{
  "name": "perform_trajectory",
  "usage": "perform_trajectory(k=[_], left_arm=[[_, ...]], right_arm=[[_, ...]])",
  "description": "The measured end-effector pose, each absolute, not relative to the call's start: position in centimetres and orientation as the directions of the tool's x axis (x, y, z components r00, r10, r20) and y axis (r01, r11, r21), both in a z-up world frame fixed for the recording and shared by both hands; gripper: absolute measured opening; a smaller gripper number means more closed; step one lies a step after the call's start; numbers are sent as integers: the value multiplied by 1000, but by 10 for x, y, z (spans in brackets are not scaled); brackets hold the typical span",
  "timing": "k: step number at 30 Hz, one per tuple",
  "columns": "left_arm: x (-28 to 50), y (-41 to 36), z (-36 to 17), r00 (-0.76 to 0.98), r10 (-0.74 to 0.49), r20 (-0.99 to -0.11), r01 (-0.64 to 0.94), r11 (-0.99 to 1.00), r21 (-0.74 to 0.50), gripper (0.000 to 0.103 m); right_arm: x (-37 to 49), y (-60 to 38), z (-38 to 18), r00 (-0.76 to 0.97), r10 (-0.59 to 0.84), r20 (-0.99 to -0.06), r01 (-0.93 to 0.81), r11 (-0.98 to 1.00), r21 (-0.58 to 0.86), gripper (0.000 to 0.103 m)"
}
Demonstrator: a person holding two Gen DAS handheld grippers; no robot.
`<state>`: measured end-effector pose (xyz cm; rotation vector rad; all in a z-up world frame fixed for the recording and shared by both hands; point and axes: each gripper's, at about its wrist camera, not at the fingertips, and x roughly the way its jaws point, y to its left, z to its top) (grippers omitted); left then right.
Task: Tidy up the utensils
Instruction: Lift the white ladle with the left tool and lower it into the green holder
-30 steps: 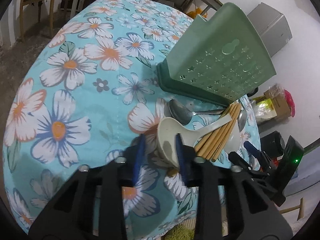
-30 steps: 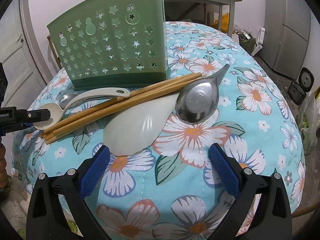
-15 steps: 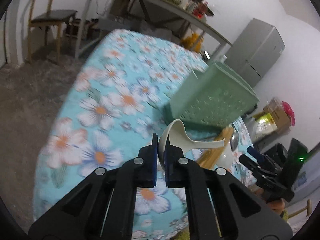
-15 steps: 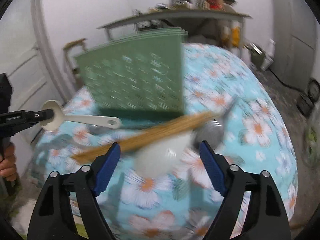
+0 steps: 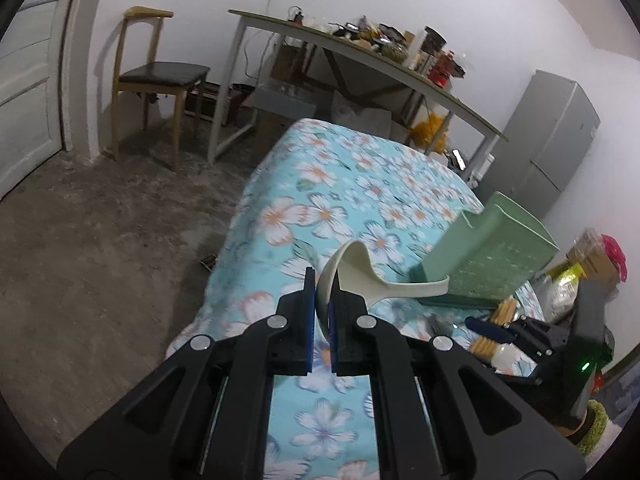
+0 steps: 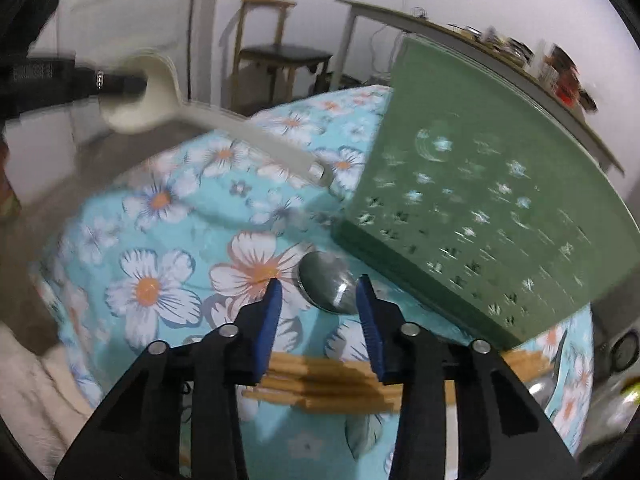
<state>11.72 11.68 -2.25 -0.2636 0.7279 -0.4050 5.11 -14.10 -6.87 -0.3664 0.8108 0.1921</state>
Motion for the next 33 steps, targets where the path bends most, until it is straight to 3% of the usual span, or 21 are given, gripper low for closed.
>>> perform_trajectory(k=[6, 14, 23, 33], left_arm=[[124, 131, -32, 678, -448, -582, 240, 884, -401, 5], [124, 139, -35, 689, -452, -567, 232, 878, -418, 5], [114, 141, -20, 723, -461, -515, 258, 871, -417, 5], [106, 118, 32, 776, -500, -384, 372, 855, -361, 5]], right_arm=[[65, -111, -88, 678, -88, -729, -312, 864, -395, 28], [85, -86, -95, 675, -177, -716, -249, 859, -447, 13], [79, -87, -63, 724, -158, -672, -158, 910, -384, 7], [51, -141, 7, 803, -109, -586, 3, 984, -179, 2]])
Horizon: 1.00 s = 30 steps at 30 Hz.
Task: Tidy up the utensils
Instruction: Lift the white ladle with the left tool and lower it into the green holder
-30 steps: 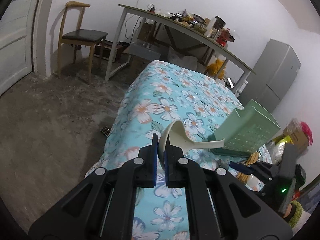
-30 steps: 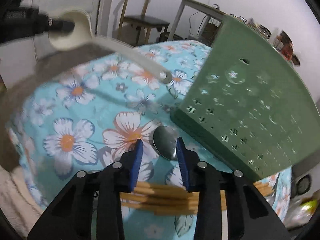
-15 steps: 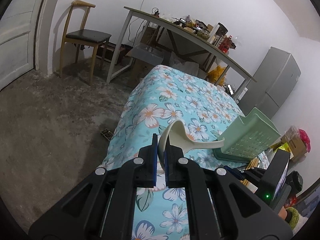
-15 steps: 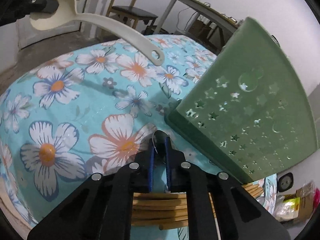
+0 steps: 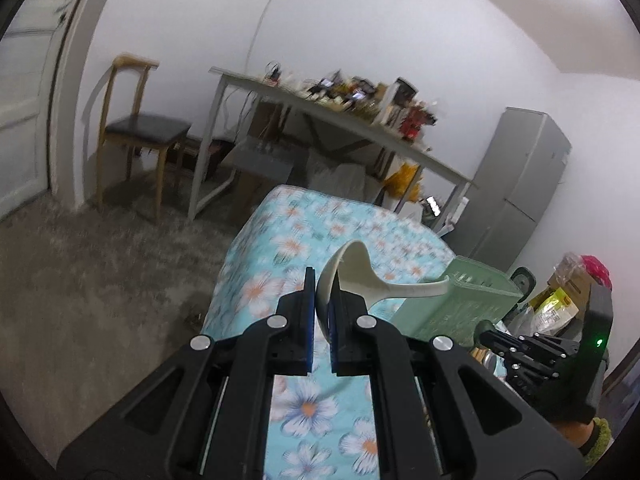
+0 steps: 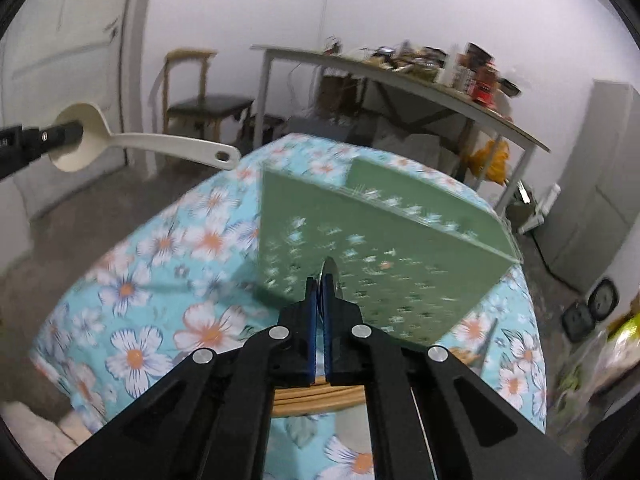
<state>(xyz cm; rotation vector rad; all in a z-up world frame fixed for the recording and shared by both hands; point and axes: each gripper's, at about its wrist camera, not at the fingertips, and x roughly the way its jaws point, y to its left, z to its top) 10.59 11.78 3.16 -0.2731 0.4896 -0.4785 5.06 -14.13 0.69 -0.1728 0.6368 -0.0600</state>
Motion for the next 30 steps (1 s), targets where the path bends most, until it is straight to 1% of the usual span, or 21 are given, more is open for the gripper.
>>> perform_trajectory(k=[4, 7, 9, 14, 17, 22, 25, 30], left_arm=[[106, 86, 57, 798, -494, -345, 433, 869, -242, 5], [108, 63, 70, 796, -505, -334, 473, 863, -178, 5], [107, 46, 79, 796, -504, -336, 498, 860, -109, 5], [105, 10, 89, 805, -460, -374, 524, 847, 88, 5], [104, -5, 92, 818, -424, -389, 519, 836, 178, 5], [111, -28, 91, 815, -385, -434, 527, 804, 276, 5], [117, -45, 87, 808, -356, -469, 539, 768, 346, 5], [126, -72, 79, 774, -368, -516, 592, 709, 383, 6]], right_arm=[[28, -176, 19, 827, -83, -557, 43, 995, -86, 2], [22, -199, 28, 841, -74, -536, 58, 997, -47, 3], [16, -206, 34, 851, -71, -520, 64, 997, -31, 2], [-2, -225, 55, 884, -55, -465, 69, 998, 13, 2], [-9, -234, 64, 898, -41, -439, 68, 997, 46, 2], [-23, -252, 83, 923, -8, -384, 52, 993, 104, 2], [-35, -265, 102, 946, 10, -325, 34, 991, 128, 2], [-47, -282, 129, 972, 49, -232, -11, 987, 162, 2]])
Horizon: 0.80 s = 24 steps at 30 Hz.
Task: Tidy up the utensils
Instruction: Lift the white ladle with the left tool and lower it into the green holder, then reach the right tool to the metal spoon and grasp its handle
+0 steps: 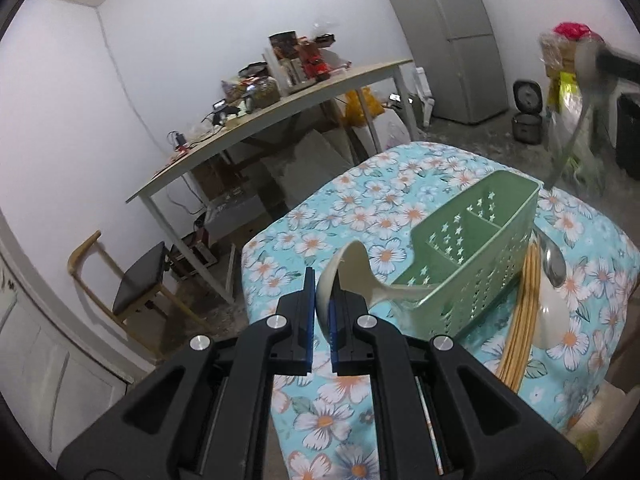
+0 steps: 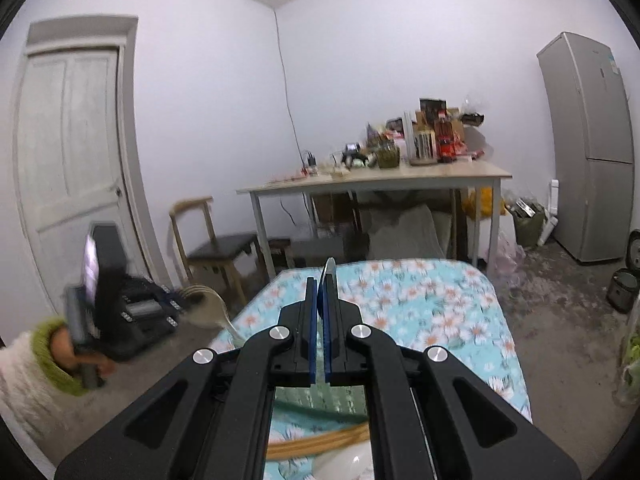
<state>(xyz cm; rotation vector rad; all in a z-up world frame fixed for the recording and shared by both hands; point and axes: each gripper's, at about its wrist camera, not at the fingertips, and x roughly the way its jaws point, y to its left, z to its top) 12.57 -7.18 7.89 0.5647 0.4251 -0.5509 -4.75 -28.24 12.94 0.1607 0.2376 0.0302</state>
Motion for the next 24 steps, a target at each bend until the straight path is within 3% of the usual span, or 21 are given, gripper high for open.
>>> perform_trajectory(k=[7, 11, 14, 19, 24], left_arm=[[146, -92, 72, 677, -470, -567, 676, 700, 228, 13], [153, -82, 74, 645, -546, -535, 686, 722, 90, 47], [151, -66, 77, 647, -584, -490, 672, 740, 6, 59], [144, -40, 75, 670, -597, -441, 638, 767, -70, 71], [136, -17, 61, 677, -587, -444, 602, 789, -124, 76]], right_arm=[[-39, -302, 145, 978, 107, -178, -64, 971, 229, 2], [-29, -308, 151, 978, 137, -159, -93, 963, 255, 2], [-19, -312, 155, 975, 168, -148, -122, 953, 277, 2], [-2, -315, 149, 968, 194, -160, -140, 944, 298, 2], [25, -318, 125, 950, 209, -233, -126, 937, 324, 3]])
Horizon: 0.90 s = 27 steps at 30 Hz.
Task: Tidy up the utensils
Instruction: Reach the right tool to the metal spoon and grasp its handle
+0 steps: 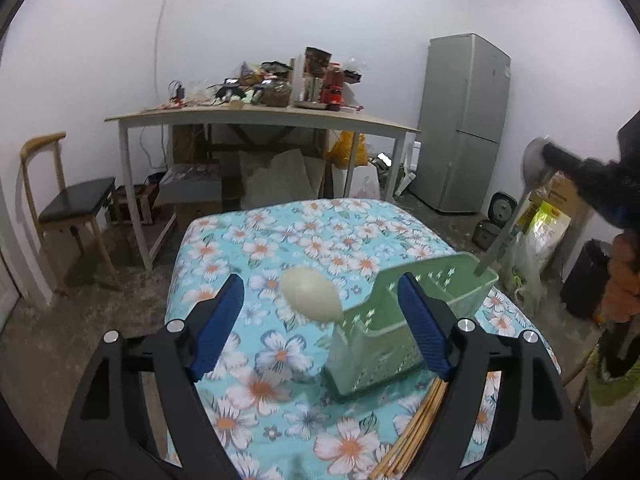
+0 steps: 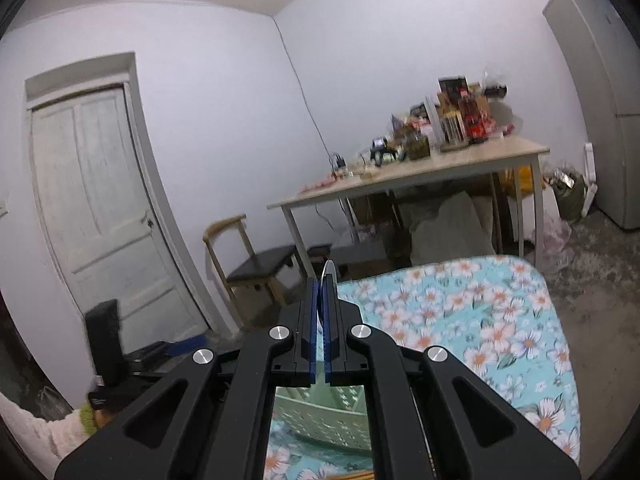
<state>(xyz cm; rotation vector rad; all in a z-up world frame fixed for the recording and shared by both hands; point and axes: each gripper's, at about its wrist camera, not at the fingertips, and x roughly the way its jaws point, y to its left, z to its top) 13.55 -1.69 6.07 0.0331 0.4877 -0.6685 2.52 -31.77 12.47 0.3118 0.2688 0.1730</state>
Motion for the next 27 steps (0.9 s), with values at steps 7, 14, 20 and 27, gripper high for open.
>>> perform_trajectory(k=[7, 14, 20, 27], left_arm=[[124, 1, 31, 640, -586, -498, 568, 796, -207, 77], [111, 3, 16, 606, -609, -513, 579, 779, -240, 77], [98, -9, 14, 584, -635, -506, 624, 749, -221, 78], [73, -39, 5, 547, -656, -520, 701, 699, -144, 78]], right_arm=[[65, -315, 79, 889, 201, -412, -60, 942, 329, 6], [53, -314, 86, 903, 186, -387, -55, 945, 323, 33], [26, -325, 92, 920, 137, -368, -14, 948, 317, 38], [3, -352, 55, 884, 84, -460, 105, 923, 370, 40]])
